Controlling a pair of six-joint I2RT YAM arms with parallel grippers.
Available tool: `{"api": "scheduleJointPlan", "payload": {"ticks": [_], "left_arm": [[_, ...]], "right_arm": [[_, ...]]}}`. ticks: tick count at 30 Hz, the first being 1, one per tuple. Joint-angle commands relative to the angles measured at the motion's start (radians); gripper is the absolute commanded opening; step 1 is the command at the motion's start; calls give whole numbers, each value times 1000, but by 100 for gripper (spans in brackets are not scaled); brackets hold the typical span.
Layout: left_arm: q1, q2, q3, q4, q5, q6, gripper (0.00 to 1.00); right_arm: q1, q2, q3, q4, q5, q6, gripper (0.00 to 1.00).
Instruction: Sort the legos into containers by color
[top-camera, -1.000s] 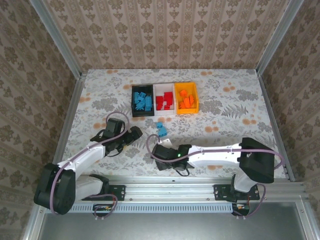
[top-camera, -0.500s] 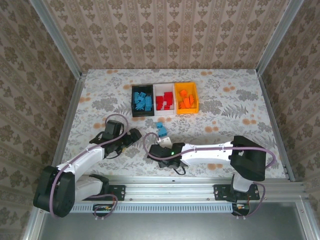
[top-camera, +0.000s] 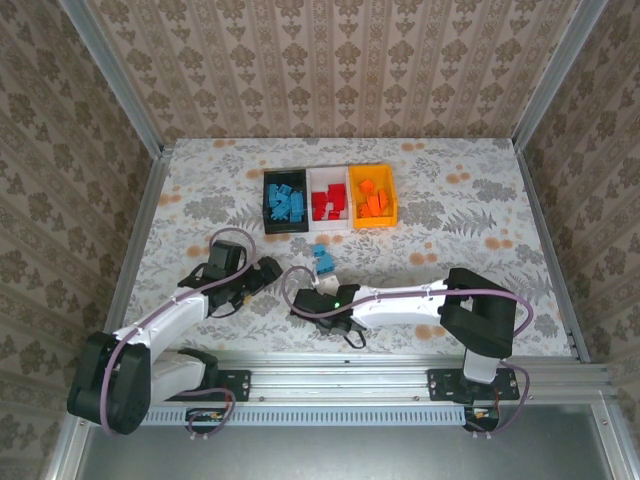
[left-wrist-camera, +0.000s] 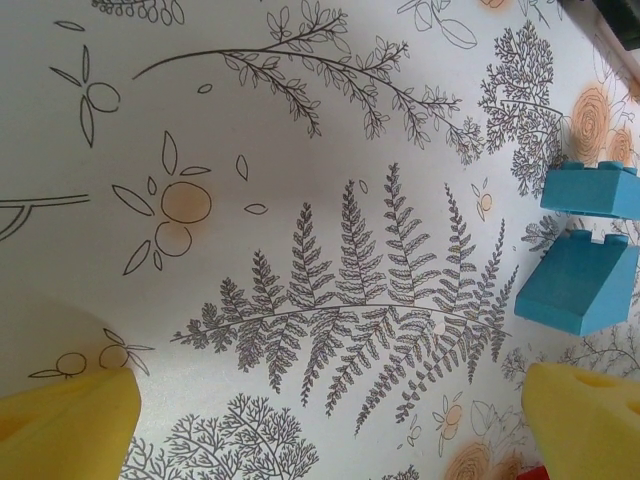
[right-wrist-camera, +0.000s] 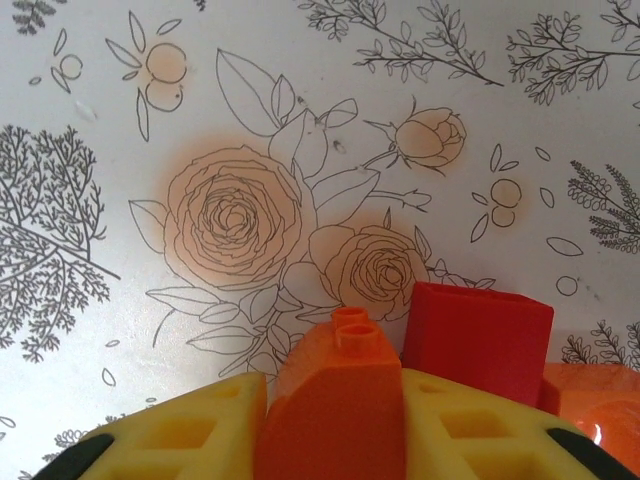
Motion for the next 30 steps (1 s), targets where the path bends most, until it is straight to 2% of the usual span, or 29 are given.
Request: {"api": "scheduleJointPlan", "payload": {"ticks": [1, 4, 6, 9, 12, 16, 18, 21, 25, 28, 30], "left_arm": [[13, 6, 0, -12, 17, 26, 100], [13, 11, 6, -3, 28, 23, 100], [11, 16, 5, 20, 45, 17, 100], [-9, 36, 5, 82, 80, -3, 100], [-65, 64, 25, 131, 98, -8, 100], [-183, 95, 58, 168, 70, 1, 100], [-226, 113, 80, 159, 51, 10, 100], [-271, 136, 103, 145, 28, 17, 100], [-287, 159, 109, 136, 25, 16, 100], [-288, 169, 122, 126, 30, 19, 100], [-289, 173, 131, 119, 31, 23, 100]], "right_arm": [[-8, -12, 42, -18, 31, -23, 32], [-22, -65, 65, -32, 75, -77, 32], [-69, -89, 82, -35, 96, -128, 32], [-196, -121, 102, 1, 133, -242, 32], [-376, -117, 143, 74, 127, -356, 32], [-598, 14, 297, 108, 48, -449, 32], [-663, 102, 396, 97, 14, -477, 32], [-720, 231, 560, 52, -21, -527, 32], [-772, 348, 739, -19, -45, -550, 36], [-784, 376, 811, -55, -60, -571, 47], [-783, 348, 798, -46, -64, -573, 52]]}}
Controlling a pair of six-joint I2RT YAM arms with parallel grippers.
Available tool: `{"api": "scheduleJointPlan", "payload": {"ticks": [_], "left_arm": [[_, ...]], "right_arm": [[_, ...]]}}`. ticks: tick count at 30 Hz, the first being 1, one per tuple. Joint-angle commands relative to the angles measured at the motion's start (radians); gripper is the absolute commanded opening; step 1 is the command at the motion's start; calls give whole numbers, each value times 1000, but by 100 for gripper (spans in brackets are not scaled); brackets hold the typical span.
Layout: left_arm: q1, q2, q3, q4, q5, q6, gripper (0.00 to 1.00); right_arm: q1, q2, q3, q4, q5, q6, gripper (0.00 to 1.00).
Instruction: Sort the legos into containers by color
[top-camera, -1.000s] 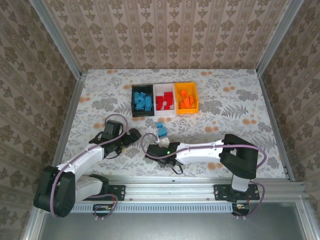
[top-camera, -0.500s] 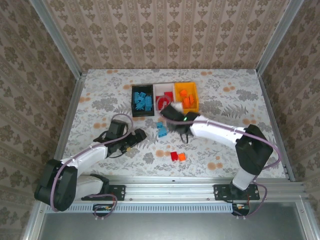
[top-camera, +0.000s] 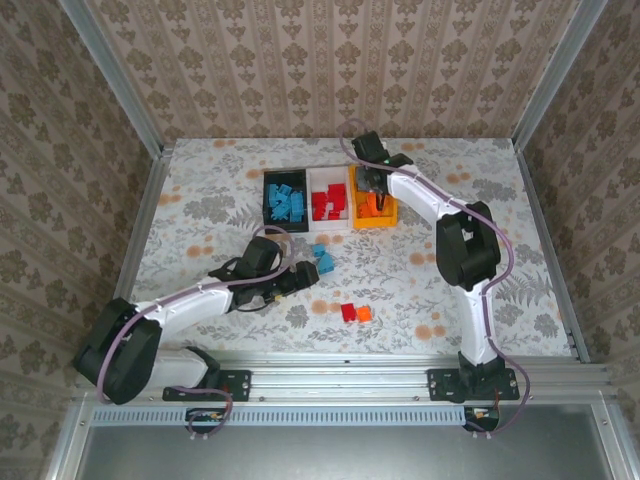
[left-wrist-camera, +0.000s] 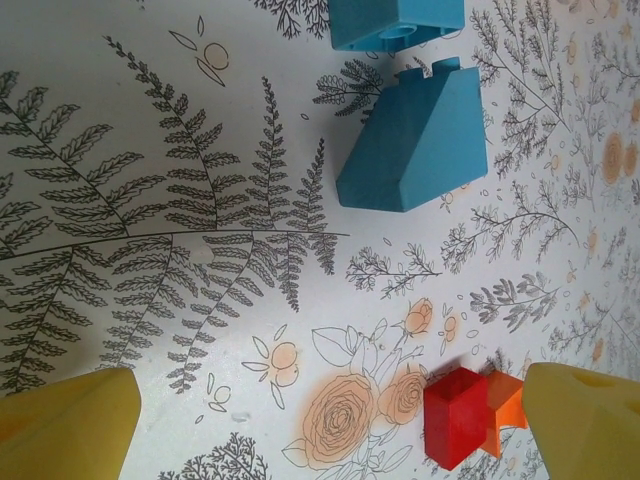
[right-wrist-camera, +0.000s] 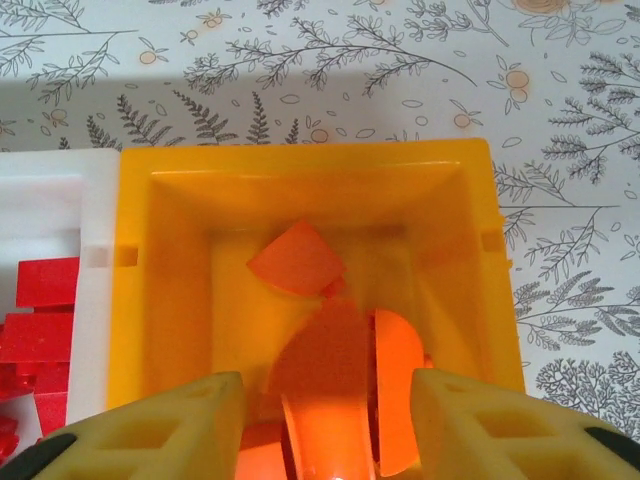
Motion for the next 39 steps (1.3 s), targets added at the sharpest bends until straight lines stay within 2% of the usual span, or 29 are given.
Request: {"api": "scheduleJointPlan", "payload": {"ticks": [1, 5, 9, 12, 16, 19, 23, 26, 30, 33, 39], "left_arm": [[-5, 10, 39, -19, -12, 29, 100], [-8, 23, 61, -32, -9, 36, 100], [-16, 31, 70, -36, -9, 36, 100], [-28, 34, 76, -54, -28, 35, 100], [-47, 48, 97, -109, -60, 31, 100], [-45, 52, 82, -113, -74, 15, 99], [-45, 66, 79, -102, -70, 16, 99], [-48, 84, 82, -79, -62, 9, 99], [-55, 105, 85, -51, -49, -7, 99], [-64, 108, 92, -58, -49, -5, 99], [-66, 91, 86, -77, -68, 0, 99]], "right_arm": [[4, -54, 22, -46, -29, -35, 53], [19, -183, -92, -13, -9, -33, 54], [52, -373, -300, 65, 7, -11, 54], [95, -492, -445, 57, 3, 31, 54], [264, -637, -704, 41, 2, 96, 53], [387, -732, -869, -7, -32, 191, 48], [524, -867, -1014, -54, -82, 292, 49], [586, -903, -1077, -78, -124, 348, 54], [627, -883, -1126, -27, -179, 358, 57], [633, -857, -1137, 38, -228, 349, 58], [631, -768, -1121, 91, -229, 322, 58]]}}
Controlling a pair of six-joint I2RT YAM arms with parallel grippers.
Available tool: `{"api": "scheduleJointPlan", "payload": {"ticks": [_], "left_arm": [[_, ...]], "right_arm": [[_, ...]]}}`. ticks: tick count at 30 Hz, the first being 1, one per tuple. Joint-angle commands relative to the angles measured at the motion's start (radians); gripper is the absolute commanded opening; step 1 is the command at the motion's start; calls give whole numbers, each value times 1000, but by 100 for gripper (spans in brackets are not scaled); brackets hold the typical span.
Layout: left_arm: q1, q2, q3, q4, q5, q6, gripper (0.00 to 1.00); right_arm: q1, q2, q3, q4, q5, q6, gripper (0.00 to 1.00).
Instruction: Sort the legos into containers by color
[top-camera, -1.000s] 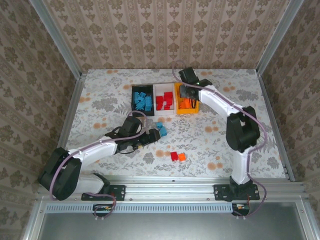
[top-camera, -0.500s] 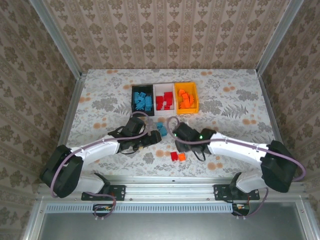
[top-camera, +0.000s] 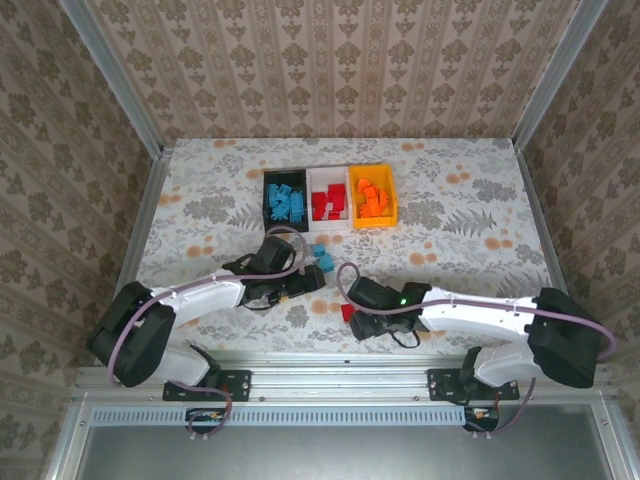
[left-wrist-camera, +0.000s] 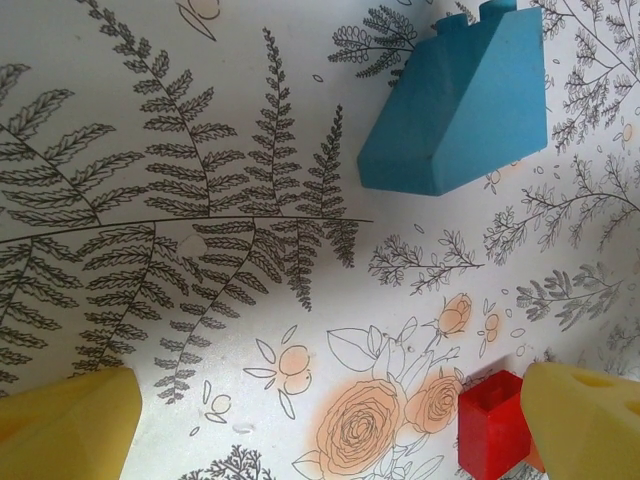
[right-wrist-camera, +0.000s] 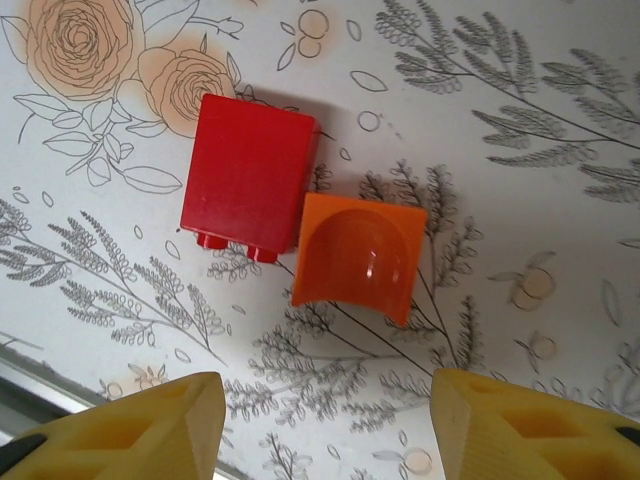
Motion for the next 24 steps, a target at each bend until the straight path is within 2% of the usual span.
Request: {"api": "scheduleJointPlan", "payload": {"ticks": [1, 8, 15, 24], "left_arm": [[-6, -16, 12, -17, -18, -6, 99], [4, -17, 20, -32, -19, 10, 100], [22, -4, 29, -29, -6, 18, 100], [36, -2, 29, -30, 1, 22, 100]], "right_arm": [[1, 68, 13, 36, -12, -11, 58], [-57, 134, 26, 24, 78, 1, 50], [-144, 126, 20, 66, 83, -23, 50], [-149, 162, 49, 104, 70, -49, 52]]}}
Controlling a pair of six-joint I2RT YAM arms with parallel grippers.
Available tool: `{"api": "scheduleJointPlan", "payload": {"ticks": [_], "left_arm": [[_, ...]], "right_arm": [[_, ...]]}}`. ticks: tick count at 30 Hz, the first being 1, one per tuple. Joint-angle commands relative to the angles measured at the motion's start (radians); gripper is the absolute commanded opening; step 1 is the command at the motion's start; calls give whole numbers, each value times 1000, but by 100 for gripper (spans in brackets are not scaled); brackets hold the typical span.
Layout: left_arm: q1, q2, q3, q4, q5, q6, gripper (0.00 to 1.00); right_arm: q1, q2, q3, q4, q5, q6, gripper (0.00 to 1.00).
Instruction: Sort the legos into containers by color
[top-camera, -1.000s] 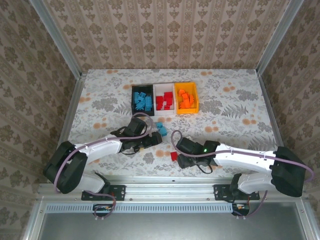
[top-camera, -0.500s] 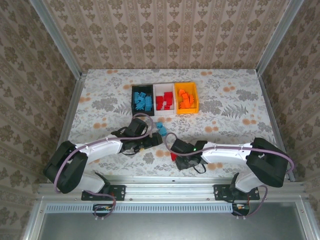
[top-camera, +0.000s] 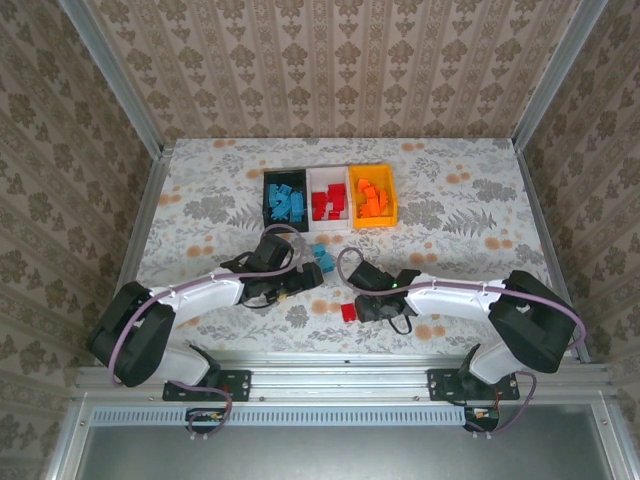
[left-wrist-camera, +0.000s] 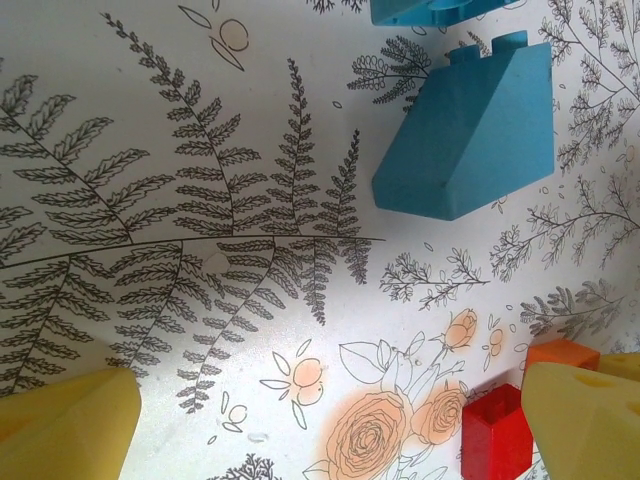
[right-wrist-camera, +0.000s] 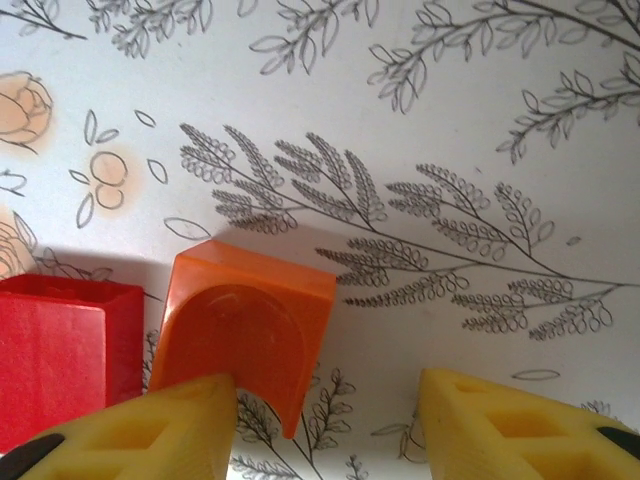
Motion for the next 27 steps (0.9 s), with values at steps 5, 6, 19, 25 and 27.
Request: {"api": "scheduleJointPlan", "payload": {"ticks": [5, 6, 19, 25, 27], "left_arm": [[15, -12, 12, -19, 4, 22, 100], [17, -14, 10, -18, 3, 20, 100], [47, -58, -21, -27, 8, 33, 100], [57, -64, -33, -23, 20, 36, 100], [58, -65, -37, -19, 20, 35, 100]], "right_arm": [[-2, 30, 46, 67, -21, -15, 53], [-3, 41, 59, 70, -19, -17, 53], [-30, 138, 174, 105, -59, -15, 55], [-21, 180, 190, 60, -22, -22, 54], [-12, 206, 206, 38, 1, -27, 52]]}}
